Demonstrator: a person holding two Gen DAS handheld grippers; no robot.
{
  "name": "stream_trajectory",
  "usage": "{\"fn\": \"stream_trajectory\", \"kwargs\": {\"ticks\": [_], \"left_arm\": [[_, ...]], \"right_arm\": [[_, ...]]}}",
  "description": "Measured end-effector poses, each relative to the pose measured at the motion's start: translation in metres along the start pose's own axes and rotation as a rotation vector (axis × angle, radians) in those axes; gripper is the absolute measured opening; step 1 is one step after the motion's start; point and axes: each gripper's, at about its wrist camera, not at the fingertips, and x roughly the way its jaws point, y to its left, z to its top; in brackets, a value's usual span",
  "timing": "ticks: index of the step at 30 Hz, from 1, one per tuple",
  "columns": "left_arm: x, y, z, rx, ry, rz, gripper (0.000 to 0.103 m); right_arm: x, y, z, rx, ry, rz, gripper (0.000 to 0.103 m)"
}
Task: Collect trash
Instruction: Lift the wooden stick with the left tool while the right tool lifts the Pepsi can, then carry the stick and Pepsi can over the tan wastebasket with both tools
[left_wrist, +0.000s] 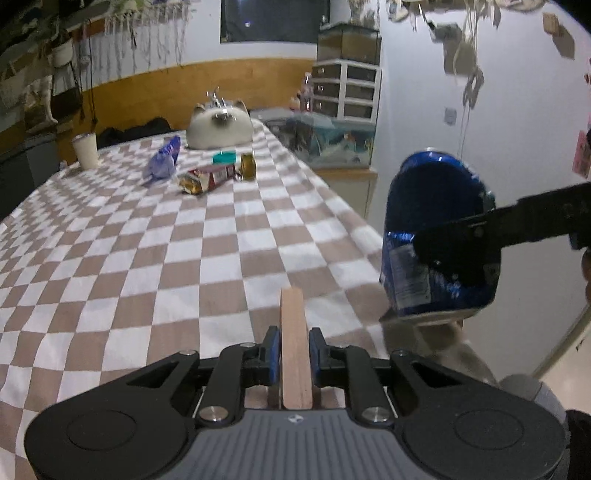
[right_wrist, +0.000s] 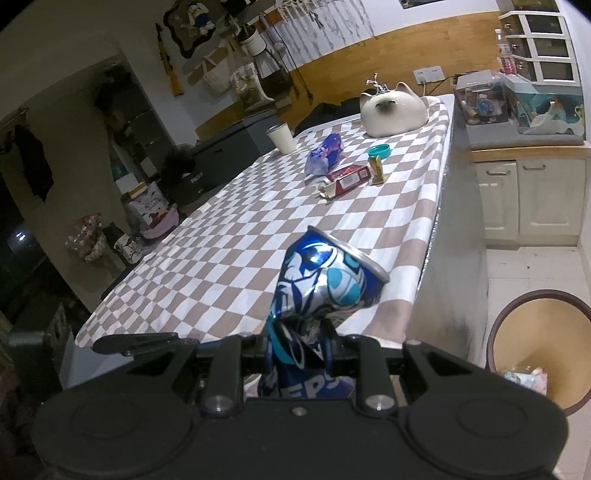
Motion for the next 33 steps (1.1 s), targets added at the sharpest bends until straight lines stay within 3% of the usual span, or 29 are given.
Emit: {"fn": "stream_trajectory", "kwargs": {"ticks": [8,11,21,33], "left_arm": [[0.018,0.009,0.011,-0.068,0.059,-0.018,0.025],[0.020,0.007,0.012,-0.065,0.052,-0.004,0.016],[-0.003,-0.013,0.020,-0.096,-0.065,0.041,0.015],[-0.013,-0.071,0.038,-0.094,-0.158,0.011,0.015]], "right_arm": [[0.003,0.006,-0.005,-0.054,0.009,-0.023,0.024],[0.004,0.006,-0.008,-0.069,0.009,-0.034,0.024],[-0.013,-0.006,-0.008,-0.079,-0.043,-0.088,0.024],[-0.058,-0.029,-0.017,-0.125,-0.133,-0.227,0.023]]}}
